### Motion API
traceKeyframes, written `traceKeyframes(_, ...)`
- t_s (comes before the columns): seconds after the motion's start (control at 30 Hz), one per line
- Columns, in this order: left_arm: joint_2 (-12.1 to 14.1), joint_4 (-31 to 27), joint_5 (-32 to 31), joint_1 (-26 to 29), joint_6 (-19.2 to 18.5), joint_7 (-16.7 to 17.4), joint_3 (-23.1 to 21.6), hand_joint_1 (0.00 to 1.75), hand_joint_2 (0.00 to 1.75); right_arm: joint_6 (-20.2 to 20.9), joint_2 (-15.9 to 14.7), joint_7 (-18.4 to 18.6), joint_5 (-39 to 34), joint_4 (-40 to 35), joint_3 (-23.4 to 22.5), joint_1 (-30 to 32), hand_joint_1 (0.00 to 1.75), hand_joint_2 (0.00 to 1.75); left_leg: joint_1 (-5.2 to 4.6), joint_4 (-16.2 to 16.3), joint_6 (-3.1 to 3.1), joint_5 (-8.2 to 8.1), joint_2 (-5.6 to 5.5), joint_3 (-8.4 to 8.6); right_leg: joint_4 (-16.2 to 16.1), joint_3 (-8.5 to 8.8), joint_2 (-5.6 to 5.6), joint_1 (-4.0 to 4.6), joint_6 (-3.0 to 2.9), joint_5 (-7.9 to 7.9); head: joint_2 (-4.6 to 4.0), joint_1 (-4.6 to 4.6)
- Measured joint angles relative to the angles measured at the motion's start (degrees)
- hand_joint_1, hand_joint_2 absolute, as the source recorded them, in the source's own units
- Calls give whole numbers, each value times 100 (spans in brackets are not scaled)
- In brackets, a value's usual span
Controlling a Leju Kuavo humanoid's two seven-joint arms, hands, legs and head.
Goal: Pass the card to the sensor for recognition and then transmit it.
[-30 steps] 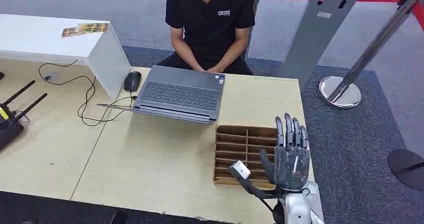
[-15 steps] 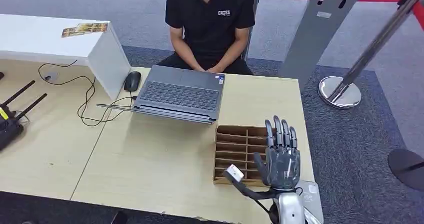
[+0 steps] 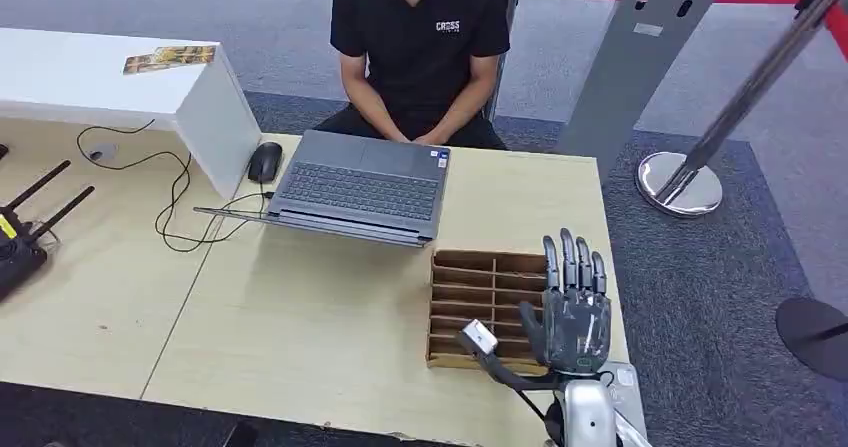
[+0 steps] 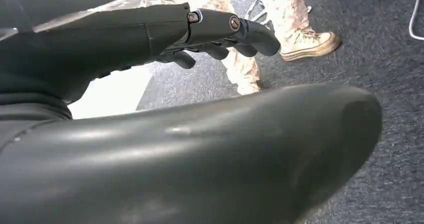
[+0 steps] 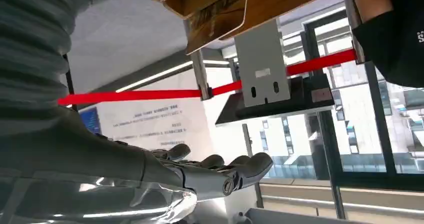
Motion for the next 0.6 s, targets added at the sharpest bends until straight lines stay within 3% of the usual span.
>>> traceKeyframes(0.6, 15, 2, 35, 0, 0, 5, -77, 0, 0, -2, 44, 0, 7, 4, -136, 34, 0, 175, 0, 0, 0, 0, 0, 0, 0, 0, 0, 0, 0, 0, 0, -2)
